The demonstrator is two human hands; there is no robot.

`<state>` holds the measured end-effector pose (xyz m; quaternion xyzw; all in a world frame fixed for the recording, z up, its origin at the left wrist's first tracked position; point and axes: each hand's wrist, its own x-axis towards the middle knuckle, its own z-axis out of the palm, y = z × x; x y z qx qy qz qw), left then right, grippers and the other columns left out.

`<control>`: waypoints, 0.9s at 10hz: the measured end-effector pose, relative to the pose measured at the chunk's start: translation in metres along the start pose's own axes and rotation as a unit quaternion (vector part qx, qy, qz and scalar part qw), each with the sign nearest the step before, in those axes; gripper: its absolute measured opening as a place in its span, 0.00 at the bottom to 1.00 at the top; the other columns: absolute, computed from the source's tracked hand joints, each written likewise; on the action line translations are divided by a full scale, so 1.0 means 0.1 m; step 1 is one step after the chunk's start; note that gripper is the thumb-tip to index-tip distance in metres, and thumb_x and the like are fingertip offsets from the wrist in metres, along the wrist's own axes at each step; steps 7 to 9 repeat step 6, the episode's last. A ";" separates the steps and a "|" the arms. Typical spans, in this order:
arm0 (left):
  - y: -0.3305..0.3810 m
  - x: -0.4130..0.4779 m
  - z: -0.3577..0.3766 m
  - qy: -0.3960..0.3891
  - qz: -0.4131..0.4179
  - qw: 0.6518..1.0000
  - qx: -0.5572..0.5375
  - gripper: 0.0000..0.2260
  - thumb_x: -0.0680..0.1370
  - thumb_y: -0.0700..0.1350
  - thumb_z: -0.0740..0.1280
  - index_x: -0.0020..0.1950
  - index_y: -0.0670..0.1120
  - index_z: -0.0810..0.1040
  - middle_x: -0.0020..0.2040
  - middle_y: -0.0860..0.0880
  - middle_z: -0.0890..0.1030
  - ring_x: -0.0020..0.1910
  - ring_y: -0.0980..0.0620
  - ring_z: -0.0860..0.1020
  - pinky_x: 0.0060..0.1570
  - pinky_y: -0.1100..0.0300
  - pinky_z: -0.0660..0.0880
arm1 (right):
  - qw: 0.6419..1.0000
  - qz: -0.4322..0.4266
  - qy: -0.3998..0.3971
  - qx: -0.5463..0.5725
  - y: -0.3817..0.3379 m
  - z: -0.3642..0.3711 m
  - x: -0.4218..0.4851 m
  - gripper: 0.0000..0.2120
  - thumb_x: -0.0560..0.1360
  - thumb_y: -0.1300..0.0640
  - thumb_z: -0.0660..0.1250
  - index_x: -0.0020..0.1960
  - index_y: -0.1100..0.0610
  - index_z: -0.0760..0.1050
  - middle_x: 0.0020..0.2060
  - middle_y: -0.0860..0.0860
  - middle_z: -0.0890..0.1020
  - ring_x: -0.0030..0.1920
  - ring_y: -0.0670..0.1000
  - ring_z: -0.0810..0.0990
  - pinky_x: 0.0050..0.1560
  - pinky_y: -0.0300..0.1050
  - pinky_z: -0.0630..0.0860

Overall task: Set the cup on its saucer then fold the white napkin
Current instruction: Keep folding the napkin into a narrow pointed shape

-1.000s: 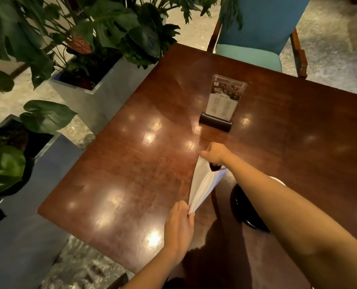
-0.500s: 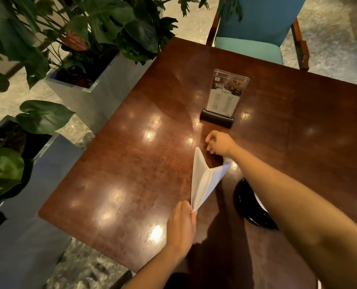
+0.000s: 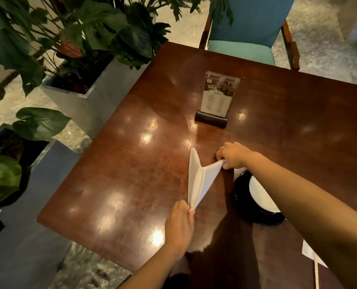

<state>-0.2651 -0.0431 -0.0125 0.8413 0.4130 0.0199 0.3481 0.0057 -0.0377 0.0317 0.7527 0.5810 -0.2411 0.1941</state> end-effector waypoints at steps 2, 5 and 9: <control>0.03 0.00 -0.04 0.002 0.008 1.000 -0.001 0.08 0.79 0.47 0.60 0.43 0.48 0.63 0.43 0.53 0.69 0.40 0.56 0.70 0.34 0.69 0.63 | 0.997 0.076 0.011 0.007 0.05 0.04 -0.12 0.13 0.76 0.57 0.59 0.60 0.55 0.73 0.60 0.54 0.75 0.61 0.56 0.68 0.58 0.50 0.66; 0.08 0.03 -0.11 -0.042 0.030 0.999 0.000 0.08 0.79 0.46 0.60 0.45 0.49 0.60 0.44 0.52 0.67 0.40 0.55 0.67 0.36 0.68 0.63 | 0.988 0.147 0.021 0.043 -0.15 0.02 -0.25 0.19 0.77 0.59 0.59 0.67 0.57 0.66 0.65 0.56 0.71 0.66 0.57 0.65 0.63 0.53 0.65; 0.10 0.09 -0.20 -0.084 0.020 0.996 -0.014 0.10 0.78 0.46 0.63 0.45 0.49 0.61 0.46 0.51 0.70 0.42 0.53 0.72 0.36 0.68 0.67 | 0.987 0.156 0.010 0.046 -0.27 0.01 -0.36 0.20 0.76 0.59 0.58 0.68 0.58 0.64 0.65 0.57 0.70 0.67 0.58 0.64 0.63 0.53 0.65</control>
